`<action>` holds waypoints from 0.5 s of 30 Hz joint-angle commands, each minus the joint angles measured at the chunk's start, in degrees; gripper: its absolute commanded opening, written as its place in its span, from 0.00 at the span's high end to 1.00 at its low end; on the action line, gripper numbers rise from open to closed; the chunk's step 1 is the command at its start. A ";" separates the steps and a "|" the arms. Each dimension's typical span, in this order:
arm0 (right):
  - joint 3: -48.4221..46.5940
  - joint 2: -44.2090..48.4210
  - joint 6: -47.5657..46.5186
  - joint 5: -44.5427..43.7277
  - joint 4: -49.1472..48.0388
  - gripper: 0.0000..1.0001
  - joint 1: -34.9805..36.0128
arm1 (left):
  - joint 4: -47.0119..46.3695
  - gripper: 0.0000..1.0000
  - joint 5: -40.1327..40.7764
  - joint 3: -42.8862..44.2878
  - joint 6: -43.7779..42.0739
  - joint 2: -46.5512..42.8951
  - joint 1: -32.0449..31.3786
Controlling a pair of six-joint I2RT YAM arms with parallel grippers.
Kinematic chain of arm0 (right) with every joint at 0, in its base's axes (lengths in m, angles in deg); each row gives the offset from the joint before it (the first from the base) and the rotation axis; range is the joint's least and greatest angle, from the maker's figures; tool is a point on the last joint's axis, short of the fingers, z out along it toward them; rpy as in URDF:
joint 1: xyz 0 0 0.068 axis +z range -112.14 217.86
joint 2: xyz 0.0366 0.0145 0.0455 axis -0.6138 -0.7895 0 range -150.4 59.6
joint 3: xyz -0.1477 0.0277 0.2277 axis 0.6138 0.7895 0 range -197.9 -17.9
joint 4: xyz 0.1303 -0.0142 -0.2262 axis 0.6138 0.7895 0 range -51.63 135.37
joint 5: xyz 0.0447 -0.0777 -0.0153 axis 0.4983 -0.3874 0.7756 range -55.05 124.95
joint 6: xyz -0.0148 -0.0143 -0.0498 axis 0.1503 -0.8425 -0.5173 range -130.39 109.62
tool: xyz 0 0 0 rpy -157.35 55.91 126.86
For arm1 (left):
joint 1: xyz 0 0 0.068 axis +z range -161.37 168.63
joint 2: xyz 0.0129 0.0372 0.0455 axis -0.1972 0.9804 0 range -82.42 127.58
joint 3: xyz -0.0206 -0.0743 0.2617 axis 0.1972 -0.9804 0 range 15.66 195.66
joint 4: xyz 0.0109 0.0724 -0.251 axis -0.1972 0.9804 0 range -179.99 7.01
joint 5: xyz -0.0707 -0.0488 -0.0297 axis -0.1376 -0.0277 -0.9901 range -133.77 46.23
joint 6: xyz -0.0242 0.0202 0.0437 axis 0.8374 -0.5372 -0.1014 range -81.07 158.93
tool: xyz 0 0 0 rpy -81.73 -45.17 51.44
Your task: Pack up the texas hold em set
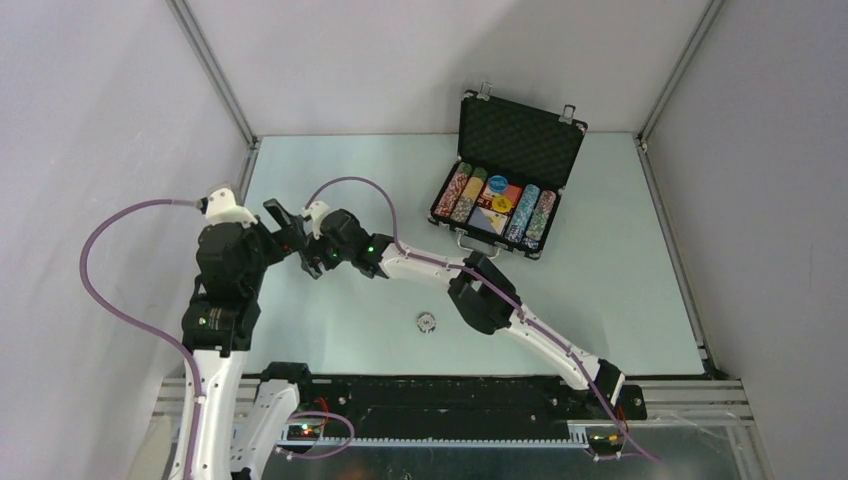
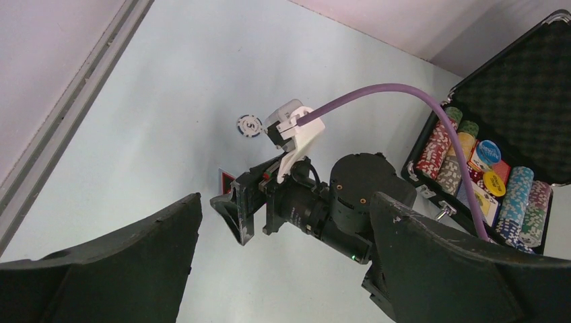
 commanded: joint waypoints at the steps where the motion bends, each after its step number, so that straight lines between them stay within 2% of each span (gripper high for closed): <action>1: -2.56 -1.39 -0.19 -0.65 -0.91 0.16 -0.03 | -1.87 0.00 -1.36 -0.81 0.08 -0.72 0.87; 6: -4.20 -1.56 -3.65 -4.87 1.63 0.20 2.07 | -1.92 0.00 -1.56 -0.85 0.10 -0.88 1.19; 15: -4.90 -1.42 -3.01 -8.37 4.63 0.30 2.32 | -1.91 0.00 -1.94 -0.99 -0.05 -0.90 1.31</action>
